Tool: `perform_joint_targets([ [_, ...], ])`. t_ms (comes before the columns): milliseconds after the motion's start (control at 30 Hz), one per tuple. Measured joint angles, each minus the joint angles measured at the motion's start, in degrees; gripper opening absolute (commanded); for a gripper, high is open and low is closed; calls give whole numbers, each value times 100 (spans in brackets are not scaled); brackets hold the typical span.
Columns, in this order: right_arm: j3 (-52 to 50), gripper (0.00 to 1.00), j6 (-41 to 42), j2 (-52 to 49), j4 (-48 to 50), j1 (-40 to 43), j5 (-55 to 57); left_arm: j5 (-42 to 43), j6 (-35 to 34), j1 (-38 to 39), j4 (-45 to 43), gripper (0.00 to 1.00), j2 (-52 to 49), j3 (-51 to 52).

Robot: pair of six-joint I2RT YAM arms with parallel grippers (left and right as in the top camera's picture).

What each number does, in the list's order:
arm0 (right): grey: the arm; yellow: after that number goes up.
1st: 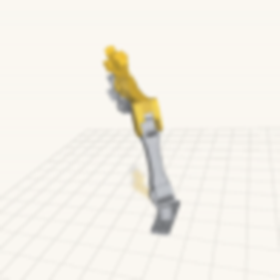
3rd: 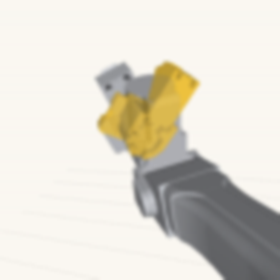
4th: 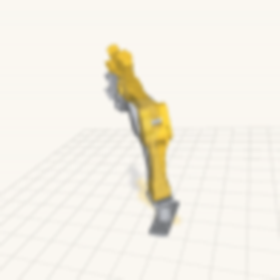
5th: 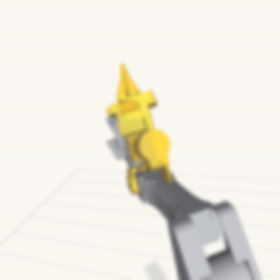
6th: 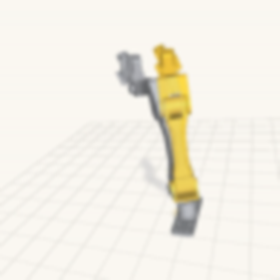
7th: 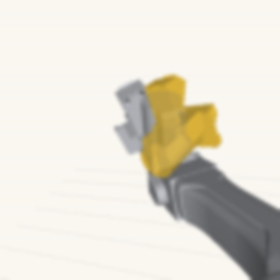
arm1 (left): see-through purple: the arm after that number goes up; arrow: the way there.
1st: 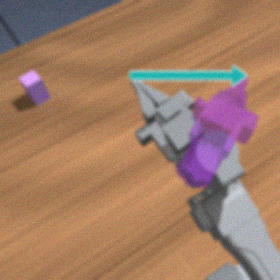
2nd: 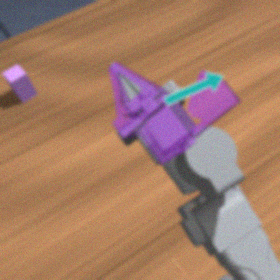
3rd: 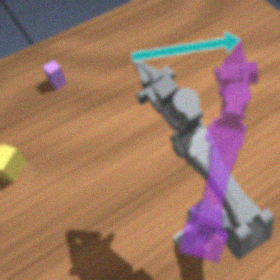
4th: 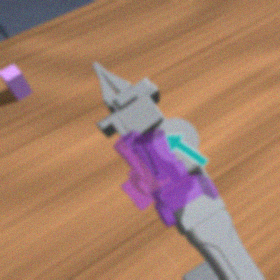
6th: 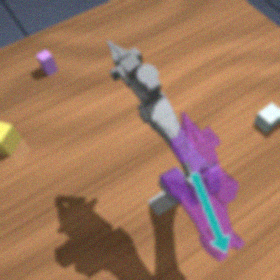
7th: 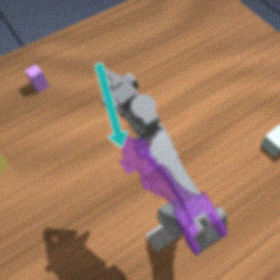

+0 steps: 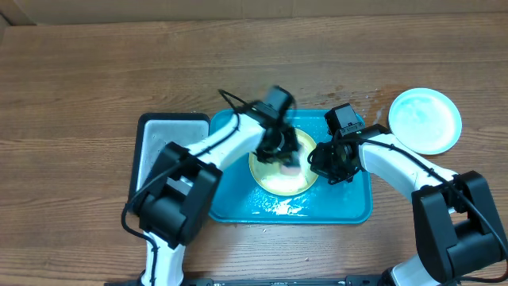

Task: Clean dirty plates on tray and stack at the side
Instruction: 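Scrub the yellow plate with the sponge in the left gripper, then return the sponge over the grey tray and lift the yellow plate upright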

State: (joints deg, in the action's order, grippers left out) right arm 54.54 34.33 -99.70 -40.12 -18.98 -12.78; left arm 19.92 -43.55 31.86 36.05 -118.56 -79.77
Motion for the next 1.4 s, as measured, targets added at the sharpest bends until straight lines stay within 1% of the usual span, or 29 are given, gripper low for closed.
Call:
perform_joint_targets([
  [100, 4, 4, 2, 0, -7, -2, -2, -413, 48, -354, 380, 4, -9, -181],
  [200, 11, 4, 2, 0, -15, -2, 0, -632, 225, -531, 804, 4, -13, -308],
  [500, 20, 4, 9, 0, -37, -2, 9, -1104, 1064, -369, 2111, 4, -79, -658],
  [667, 20, 4, -9, 0, -57, -2, 15, -955, 1864, -144, 2396, 4, -107, -686],
  [800, 20, 4, -7, 0, -74, -2, 22, -568, 2197, 28, 2302, 4, -136, -686],
  [967, 22, 4, -61, 0, -94, 0, 28, -291, 2236, 149, 2251, 4, -162, -739],
  [1100, 24, 4, -157, 0, -101, 0, 31, -313, 2127, 20, 2684, 4, -155, -1104],
  [1233, 26, 4, -256, 0, -101, 2, 28, -820, 1989, -286, 3064, 4, 208, -1290],
  [1400, 26, 4, -396, 0, -109, 4, 28, -1648, 1792, -654, 3821, 4, 1252, -1346],
])
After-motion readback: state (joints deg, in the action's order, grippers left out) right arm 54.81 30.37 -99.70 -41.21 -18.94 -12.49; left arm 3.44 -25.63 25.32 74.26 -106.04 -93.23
